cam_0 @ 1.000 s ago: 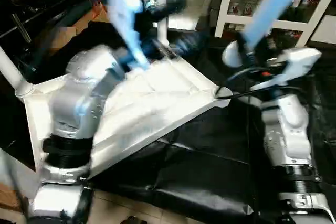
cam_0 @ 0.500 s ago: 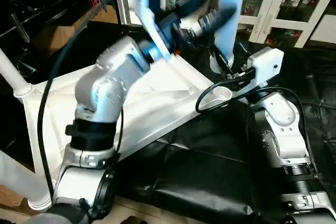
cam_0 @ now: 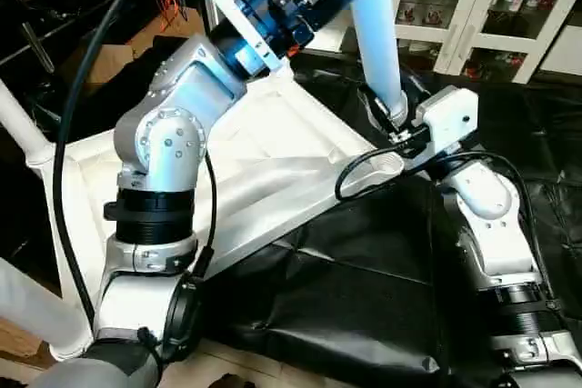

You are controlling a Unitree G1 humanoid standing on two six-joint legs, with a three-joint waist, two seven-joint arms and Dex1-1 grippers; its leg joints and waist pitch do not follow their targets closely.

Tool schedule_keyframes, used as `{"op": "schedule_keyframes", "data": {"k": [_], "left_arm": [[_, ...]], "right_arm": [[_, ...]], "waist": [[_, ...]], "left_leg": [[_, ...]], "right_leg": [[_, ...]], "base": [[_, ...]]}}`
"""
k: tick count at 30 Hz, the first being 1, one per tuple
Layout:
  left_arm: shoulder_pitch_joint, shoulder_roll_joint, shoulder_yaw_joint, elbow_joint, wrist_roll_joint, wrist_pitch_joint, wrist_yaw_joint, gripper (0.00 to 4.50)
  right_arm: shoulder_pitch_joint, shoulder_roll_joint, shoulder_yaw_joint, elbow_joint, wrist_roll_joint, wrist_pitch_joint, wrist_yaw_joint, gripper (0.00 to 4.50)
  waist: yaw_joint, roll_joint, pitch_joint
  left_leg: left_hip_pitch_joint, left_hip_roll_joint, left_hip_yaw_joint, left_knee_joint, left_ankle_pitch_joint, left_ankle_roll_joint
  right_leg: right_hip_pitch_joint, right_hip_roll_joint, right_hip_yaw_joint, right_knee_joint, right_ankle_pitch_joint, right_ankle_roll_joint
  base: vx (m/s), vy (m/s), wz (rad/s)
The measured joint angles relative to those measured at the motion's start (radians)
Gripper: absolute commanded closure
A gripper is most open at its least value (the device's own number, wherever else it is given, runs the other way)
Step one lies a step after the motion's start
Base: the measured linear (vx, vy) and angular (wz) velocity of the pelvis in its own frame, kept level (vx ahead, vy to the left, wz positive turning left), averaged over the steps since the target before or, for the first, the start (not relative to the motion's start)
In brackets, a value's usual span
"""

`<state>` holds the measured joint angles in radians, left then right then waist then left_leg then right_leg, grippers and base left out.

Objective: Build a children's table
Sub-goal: Insert table leg to table base

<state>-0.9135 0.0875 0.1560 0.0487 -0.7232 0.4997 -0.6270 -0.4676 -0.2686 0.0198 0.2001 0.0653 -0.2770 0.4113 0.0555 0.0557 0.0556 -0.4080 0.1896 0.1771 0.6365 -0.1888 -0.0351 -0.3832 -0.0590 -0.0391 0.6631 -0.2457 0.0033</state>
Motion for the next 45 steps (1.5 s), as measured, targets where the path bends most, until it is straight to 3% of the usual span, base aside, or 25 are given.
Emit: {"op": "schedule_keyframes", "data": {"k": [2, 5, 8, 11, 14, 17, 20, 34, 36, 39, 45], "left_arm": [[0.001, 0.0, 0.003, 0.005, 0.0, -0.005, 0.001, 1.15], [0.002, 0.0, 0.004, 0.007, 0.0, -0.007, 0.001, 1.21], [0.002, 0.0, 0.004, 0.009, 0.0, -0.007, 0.001, 1.61], [0.002, 0.001, 0.004, 0.009, -0.002, -0.007, 0.0, 1.62], [0.002, 0.001, 0.006, 0.009, -0.007, -0.01, 0.0, 2.05], [0.002, 0.001, 0.007, 0.01, -0.008, -0.022, 0.0, 2.09], [0.002, 0.001, 0.007, 0.015, -0.007, -0.028, 0.0, 2.48], [0.001, -0.001, 0.03, 0.047, 0.009, -0.078, 0.026, 2.77], [0.0, -0.003, 0.03, 0.047, 0.02, -0.097, 0.03, 2.78], [0.0, -0.017, 0.024, 0.037, 0.045, -0.155, 0.03, 2.82], [0.062, -0.05, -0.103, -0.098, 0.154, -0.299, -0.011, 2.84]], "right_arm": [[0.0, 0.0, 0.001, 0.0, -0.004, 0.0, 0.0, 2.61], [0.0, -0.001, 0.001, 0.004, -0.017, 0.0, 0.0, 2.61], [0.0, -0.003, 0.01, 0.011, -0.026, 0.0, 0.002, 2.61], [0.0, -0.009, 0.014, 0.018, -0.037, -0.001, 0.002, 2.61], [0.0, -0.014, 0.021, 0.021, -0.041, -0.002, 0.004, 2.62], [0.0, -0.017, 0.024, 0.021, -0.043, -0.009, 0.006, 2.62], [0.0, -0.018, 0.024, 0.022, -0.05, -0.01, 0.005, 2.62], [-0.003, -0.019, 0.028, 0.021, -0.064, -0.023, 0.003, 2.62], [-0.006, -0.019, 0.028, 0.021, -0.063, -0.028, 0.002, 2.06], [-0.01, -0.023, 0.026, 0.022, -0.082, -0.028, -0.028, 1.72], [-0.086, -0.036, 0.034, 0.039, -0.247, 0.034, -0.157, 1.34]], "waist": [[0.001, 0.0, 0.0], [0.001, 0.0, 0.0], [0.0, 0.0, 0.0], [0.001, 0.0, 0.0], [0.0, 0.0, 0.0], [0.0, 0.0, 0.0], [0.001, 0.0, 0.0], [0.0, 0.0, 0.0], [0.0, 0.0, 0.0], [0.001, 0.0, 0.0], [0.002, 0.0, 0.0]], "left_leg": [[0.0, 0.0, 0.0, 0.0, 0.0, 0.0], [0.0, 0.0, 0.0, 0.0, 0.0, 0.0], [0.0, 0.0, 0.0, 0.0, 0.0, 0.0], [0.0, 0.0, 0.0, -0.001, 0.0, 0.0], [0.0, 0.0, 0.0, -0.001, 0.0, 0.0], [0.0, 0.0, 0.0, -0.001, 0.0, 0.0], [0.0, 0.0, 0.0, -0.001, 0.0, 0.0], [0.0, 0.0, 0.0, -0.001, 0.0, 0.0], [0.0, 0.0, 0.0, -0.002, 0.0, 0.0], [-0.001, 0.0, 0.0, -0.002, 0.0, 0.0], [-0.001, 0.0, 0.0, -0.004, 0.0, 0.001]], "right_leg": [[0.0, 0.0, 0.0, 0.0, 0.0, 0.0], [0.0, 0.0, 0.0, 0.0, 0.0, 0.0], [0.0, 0.0, 0.0, 0.0, 0.0, 0.0], [0.0, 0.0, 0.0, 0.0, 0.0, 0.0], [0.0, 0.0, 0.0, 0.0, 0.0, 0.0], [0.0, 0.0, 0.0, 0.0, 0.0, 0.0], [0.0, 0.0, 0.0, -0.001, 0.0, 0.0], [0.0, 0.0, 0.0, -0.001, 0.0, 0.0], [0.0, 0.0, 0.0, -0.001, 0.0, 0.0], [0.0, 0.0, 0.0, -0.002, 0.0, 0.0], [-0.001, 0.0, -0.001, -0.003, -0.001, -0.001]], "base": [[0.0, 0.0, 0.0], [0.0, 0.0, 0.0], [0.0, 0.0, 0.0], [0.0, 0.0, 0.0], [0.0, 0.0, 0.0], [0.0, 0.0, 0.0], [0.0, 0.0, 0.0], [0.0, 0.0, 0.0], [0.0, 0.0, 0.0], [0.0, 0.0, 0.0], [0.0, 0.0, 0.0]]}}
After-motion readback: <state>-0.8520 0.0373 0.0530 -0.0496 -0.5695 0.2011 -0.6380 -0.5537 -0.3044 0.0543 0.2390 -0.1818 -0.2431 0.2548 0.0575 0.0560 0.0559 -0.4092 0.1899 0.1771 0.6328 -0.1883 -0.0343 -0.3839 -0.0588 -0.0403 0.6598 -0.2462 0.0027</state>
